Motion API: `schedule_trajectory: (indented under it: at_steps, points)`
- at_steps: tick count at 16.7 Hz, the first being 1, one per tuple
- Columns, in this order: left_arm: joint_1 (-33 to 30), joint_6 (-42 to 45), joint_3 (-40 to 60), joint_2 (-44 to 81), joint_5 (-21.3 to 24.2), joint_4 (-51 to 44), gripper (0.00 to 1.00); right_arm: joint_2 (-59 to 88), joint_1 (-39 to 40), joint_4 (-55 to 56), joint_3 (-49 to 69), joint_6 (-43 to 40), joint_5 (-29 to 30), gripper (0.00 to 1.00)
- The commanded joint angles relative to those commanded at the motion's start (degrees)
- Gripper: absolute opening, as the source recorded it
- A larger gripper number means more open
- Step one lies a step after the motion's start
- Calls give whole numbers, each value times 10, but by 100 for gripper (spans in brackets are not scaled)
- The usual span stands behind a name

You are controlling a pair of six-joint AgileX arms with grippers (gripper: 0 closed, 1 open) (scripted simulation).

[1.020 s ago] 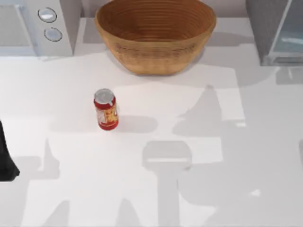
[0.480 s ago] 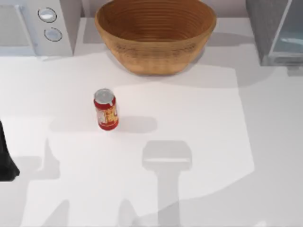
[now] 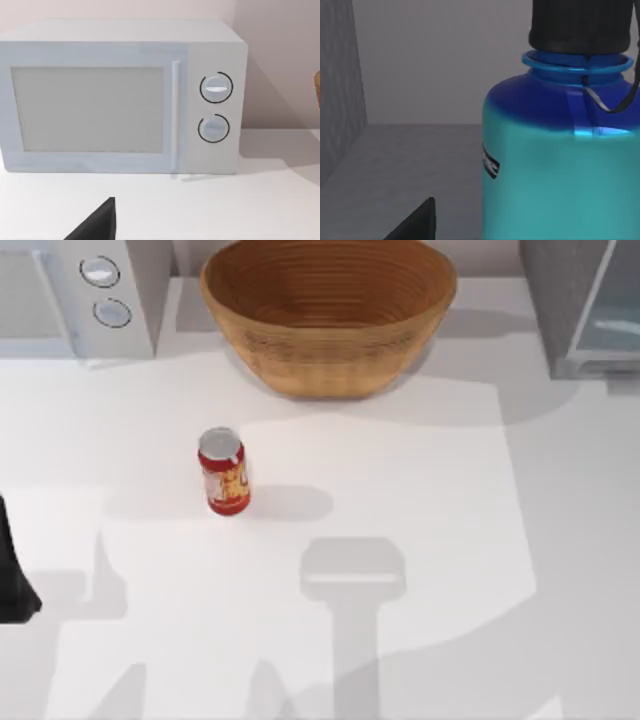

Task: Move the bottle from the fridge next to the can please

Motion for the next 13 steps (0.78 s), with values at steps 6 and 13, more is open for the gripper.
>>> schedule_trajectory:
  at_steps: [6,13]
  points:
    - [0,0,0,0,0,0,100,58,9,-61,121,0,10,100]
    - [0,0,0,0,0,0,100,71,12,-77,149,-1,13,92]
